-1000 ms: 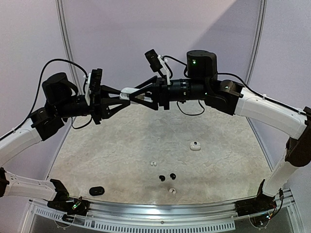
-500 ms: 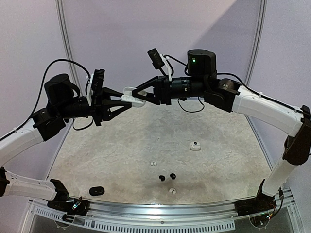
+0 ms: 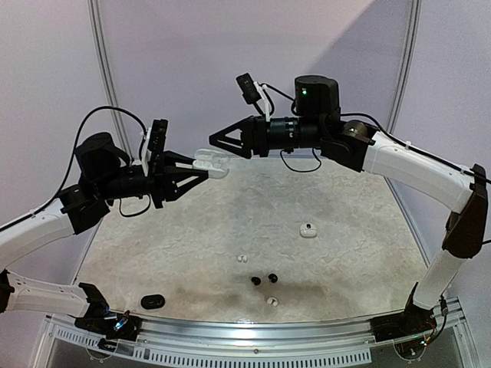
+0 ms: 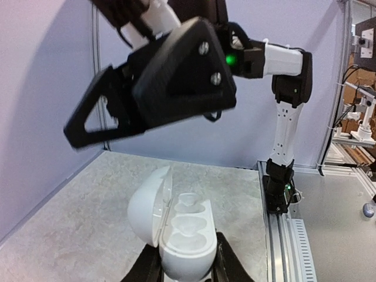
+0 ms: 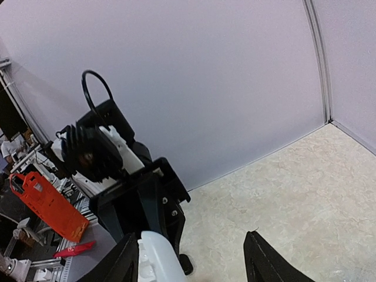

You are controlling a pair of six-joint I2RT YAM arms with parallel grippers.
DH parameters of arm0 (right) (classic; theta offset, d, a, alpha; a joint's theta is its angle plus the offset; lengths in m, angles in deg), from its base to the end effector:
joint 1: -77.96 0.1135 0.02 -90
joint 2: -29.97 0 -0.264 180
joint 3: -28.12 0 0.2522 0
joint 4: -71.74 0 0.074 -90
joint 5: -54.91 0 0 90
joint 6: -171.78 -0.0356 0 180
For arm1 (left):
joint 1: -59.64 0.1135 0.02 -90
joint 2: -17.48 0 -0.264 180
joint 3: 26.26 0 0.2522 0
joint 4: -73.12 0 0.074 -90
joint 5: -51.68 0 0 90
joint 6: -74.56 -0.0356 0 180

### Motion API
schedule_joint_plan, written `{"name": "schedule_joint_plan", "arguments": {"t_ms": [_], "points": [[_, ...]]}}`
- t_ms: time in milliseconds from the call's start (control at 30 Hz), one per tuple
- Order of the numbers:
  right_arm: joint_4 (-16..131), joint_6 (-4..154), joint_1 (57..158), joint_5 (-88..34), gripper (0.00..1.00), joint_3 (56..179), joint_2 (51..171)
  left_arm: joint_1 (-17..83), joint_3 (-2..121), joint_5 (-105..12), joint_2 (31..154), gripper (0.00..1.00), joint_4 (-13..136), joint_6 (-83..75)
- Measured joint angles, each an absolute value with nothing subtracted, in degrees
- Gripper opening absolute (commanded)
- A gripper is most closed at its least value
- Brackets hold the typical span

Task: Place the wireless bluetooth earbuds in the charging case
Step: Open the charging case to the charging case, then pick up the right earbud from the center of the board.

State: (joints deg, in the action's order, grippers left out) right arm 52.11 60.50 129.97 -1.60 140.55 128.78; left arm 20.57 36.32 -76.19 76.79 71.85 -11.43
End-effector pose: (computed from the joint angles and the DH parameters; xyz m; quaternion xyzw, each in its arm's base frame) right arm 0.2361 0.3342 0.4229 -0.3745 0.6352 0.5542 0.3863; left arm 0.1718 -0.1677 0.3585 0.4205 0.5562 -0.4595 0.5501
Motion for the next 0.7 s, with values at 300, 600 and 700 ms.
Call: {"name": "schedule_joint_plan", "arguments": {"t_ms": [300, 600, 700], "points": [[46.2, 59.4, 127.6, -9.1, 0.55, 145.3, 129.1, 21.4, 30.3, -71.8, 75.9, 0.00, 76.7, -6.9], [25.3, 57.1, 124.8, -28.6, 0.40, 141.9, 129.1, 21.7, 23.0, -68.5, 71.5, 0.00, 80.6, -5.9], [18.7, 54.8, 124.8, -30.3, 0.39, 138.4, 130.0, 21.7, 19.9, -68.2, 69.4, 0.00, 81.4, -5.9]]}}
